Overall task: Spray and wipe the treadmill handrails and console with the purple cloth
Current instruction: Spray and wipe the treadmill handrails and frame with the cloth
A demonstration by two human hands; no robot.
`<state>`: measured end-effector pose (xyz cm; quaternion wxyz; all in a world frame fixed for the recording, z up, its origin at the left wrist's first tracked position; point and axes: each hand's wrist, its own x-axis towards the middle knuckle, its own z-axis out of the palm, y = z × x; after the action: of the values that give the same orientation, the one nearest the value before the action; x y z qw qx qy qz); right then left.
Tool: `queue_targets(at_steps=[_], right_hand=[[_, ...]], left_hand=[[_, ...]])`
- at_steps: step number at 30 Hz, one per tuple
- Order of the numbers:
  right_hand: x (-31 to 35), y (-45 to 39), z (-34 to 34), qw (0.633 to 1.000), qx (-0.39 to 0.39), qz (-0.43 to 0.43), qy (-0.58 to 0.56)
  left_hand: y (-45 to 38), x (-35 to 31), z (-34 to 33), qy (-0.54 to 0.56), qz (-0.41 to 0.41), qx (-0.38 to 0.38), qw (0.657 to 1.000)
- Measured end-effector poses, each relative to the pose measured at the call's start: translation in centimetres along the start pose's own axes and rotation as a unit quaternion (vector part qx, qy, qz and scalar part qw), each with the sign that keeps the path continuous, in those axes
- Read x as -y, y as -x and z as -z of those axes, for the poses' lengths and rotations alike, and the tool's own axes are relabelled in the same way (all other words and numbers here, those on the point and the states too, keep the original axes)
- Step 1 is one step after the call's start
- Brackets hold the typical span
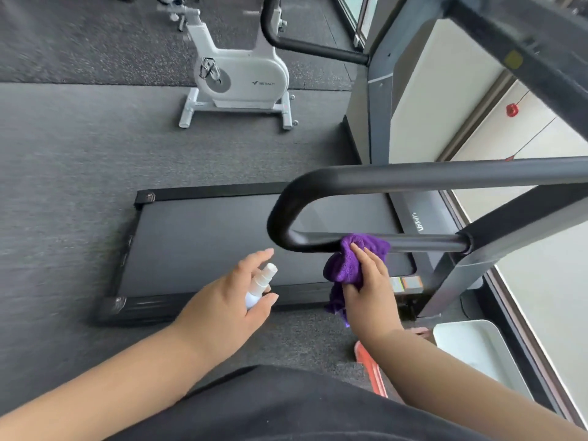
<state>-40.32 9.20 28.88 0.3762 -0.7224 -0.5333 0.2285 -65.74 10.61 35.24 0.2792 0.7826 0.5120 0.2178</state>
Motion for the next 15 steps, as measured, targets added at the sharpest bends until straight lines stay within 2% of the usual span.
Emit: queue_targets(at_steps=[3,7,11,15], right_hand=[[6.1,2.3,-5.1,0.999,0.031,0.03,-0.018],[14.2,5.8,-10.4,0.989,0.002,-0.048,-0.142],[20.4,9.4,-14.0,0.984,0.021,-0.016,-0.175],[24.9,11.6,-17.0,0.975,0.09,0.026,-0.2]], left_hand=[[2.8,4.2,4.3,-0.003,0.01,0.023,1.0],[6.5,8.4,10.3,-0.027,-0.005,0.034,0.999],[7.5,10.1,14.1,0.084,0.038,0.014,0.996],[7.3,10.7,16.6,0.187,0.066,0.002,0.98]])
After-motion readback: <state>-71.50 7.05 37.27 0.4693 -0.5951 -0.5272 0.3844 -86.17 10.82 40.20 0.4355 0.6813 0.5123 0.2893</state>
